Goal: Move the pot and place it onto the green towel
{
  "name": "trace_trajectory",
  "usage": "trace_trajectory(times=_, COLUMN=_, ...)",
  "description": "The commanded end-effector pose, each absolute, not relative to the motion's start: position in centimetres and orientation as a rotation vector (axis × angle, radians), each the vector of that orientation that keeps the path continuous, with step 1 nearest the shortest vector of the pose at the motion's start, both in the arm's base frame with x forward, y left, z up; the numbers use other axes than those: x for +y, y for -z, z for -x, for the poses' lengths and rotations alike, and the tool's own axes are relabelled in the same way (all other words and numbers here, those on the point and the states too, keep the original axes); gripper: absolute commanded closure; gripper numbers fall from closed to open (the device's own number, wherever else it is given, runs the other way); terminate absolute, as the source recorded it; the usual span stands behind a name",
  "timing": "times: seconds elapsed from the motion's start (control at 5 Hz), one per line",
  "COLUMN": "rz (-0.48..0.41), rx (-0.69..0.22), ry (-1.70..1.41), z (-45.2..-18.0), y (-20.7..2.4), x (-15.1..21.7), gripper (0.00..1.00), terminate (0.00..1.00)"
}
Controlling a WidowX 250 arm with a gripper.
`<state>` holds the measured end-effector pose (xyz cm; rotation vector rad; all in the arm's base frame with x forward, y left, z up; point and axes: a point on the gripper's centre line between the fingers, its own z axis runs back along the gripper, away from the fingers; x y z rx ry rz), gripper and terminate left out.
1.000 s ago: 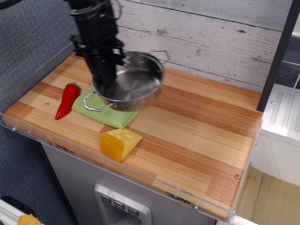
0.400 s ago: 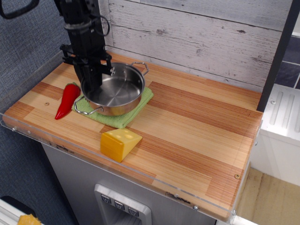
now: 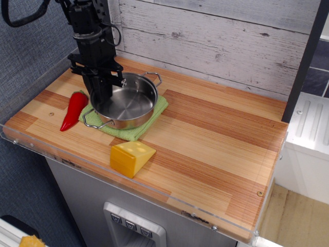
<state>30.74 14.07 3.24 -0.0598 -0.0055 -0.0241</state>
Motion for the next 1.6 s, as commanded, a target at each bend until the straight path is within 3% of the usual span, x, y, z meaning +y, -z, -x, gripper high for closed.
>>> trace_trajectory(times=0.0, rz=0.052, rx=-0.034, ry=-0.008, z=-30.6, y=-4.2, x=15.5, gripper=1.0, terminate=0.0)
trace_trajectory(times=0.2, rz=0.065, rx=-0.035, ry=-0.006, z=-30.5, y=-3.9, x=15.6, gripper=1.0, terminate=0.0)
trace_trajectory(times=0.4, rz=0.086, rx=-0.037, ry=-0.018, z=-30.6, y=-4.2, x=15.7, gripper=0.0, terminate=0.0)
trace_trajectory(times=0.8, rz=0.045, rx=-0.042, ry=-0.007, z=-30.5, y=-6.6, x=15.9, gripper=0.0, terminate=0.0)
trace_trajectory(times=1.0, rz=-0.012, rx=-0.056, ry=-0.027, z=-30.2, y=-8.8, x=16.1, gripper=0.0, terminate=0.0)
trace_trajectory(times=1.2, rz=-0.072, rx=-0.086, ry=-0.014, z=-30.2, y=-11.2, x=14.9, gripper=0.0, terminate=0.0)
trace_trajectory(times=1.4, rz=-0.076, rx=-0.174, ry=0.082, z=-31.0, y=-12.6, x=11.7, gripper=0.0, terminate=0.0)
